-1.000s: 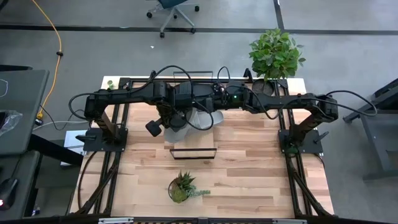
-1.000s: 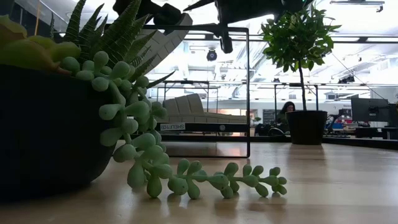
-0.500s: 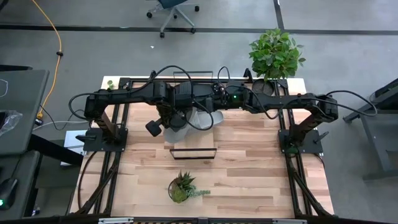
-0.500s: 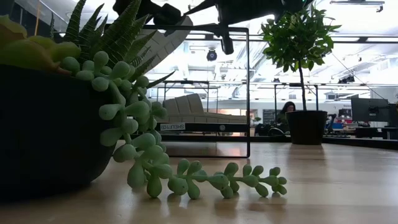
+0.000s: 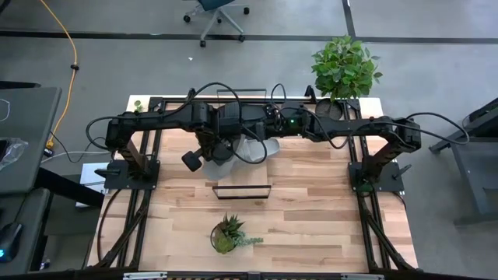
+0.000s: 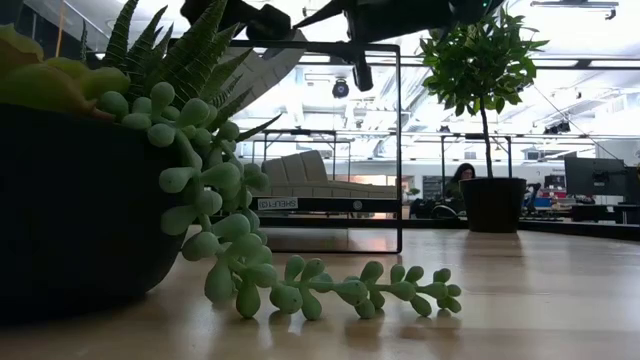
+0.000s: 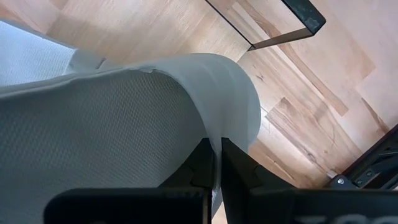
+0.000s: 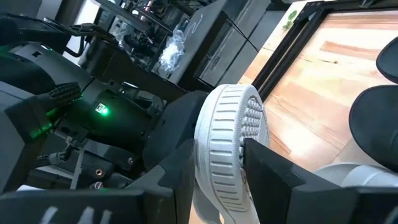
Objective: Pick and place slides into the shelf
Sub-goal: Put the gray slipper slide on the shelf
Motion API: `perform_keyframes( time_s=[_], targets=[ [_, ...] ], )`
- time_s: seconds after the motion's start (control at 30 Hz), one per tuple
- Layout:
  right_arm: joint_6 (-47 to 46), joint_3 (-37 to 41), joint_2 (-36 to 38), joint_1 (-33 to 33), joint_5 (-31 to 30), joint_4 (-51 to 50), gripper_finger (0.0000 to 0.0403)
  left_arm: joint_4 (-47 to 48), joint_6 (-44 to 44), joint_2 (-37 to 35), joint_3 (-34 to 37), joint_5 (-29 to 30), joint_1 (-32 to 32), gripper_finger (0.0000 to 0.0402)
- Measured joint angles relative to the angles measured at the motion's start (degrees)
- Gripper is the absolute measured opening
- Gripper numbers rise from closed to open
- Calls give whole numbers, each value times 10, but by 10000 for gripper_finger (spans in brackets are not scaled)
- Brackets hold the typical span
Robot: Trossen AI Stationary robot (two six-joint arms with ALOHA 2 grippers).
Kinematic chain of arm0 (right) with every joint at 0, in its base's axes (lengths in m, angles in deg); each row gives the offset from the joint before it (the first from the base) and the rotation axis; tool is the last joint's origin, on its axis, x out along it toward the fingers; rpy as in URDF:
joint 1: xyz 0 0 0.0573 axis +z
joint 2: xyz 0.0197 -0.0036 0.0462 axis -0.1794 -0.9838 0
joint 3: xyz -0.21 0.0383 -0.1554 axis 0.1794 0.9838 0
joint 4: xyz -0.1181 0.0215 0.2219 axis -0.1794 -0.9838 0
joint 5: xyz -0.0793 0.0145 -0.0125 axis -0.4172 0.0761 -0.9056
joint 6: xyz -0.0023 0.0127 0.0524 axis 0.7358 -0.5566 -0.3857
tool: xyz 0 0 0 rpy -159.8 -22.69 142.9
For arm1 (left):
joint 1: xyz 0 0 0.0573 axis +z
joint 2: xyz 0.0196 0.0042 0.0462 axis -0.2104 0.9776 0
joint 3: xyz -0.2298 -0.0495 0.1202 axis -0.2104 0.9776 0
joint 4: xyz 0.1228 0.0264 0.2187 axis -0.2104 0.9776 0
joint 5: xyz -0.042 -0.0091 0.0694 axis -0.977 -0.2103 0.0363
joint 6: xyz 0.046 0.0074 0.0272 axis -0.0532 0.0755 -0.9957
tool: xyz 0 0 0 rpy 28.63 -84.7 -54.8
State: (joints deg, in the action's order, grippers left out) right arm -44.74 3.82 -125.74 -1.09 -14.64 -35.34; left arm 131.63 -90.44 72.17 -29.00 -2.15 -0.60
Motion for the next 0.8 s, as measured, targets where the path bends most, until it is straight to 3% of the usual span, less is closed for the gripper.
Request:
perform_keyframes(
  time_s=[0.17,0.47,0.8],
  targets=[
    [10,0,0,-2,2,6,124,-1,0,0,0,0,0,2],
    [2,0,0,-2,2,16,172,-2,0,0,0,0,1,2],
    [3,0,0,-2,2,17,177,-1,0,0,0,0,0,1]
  ],
)
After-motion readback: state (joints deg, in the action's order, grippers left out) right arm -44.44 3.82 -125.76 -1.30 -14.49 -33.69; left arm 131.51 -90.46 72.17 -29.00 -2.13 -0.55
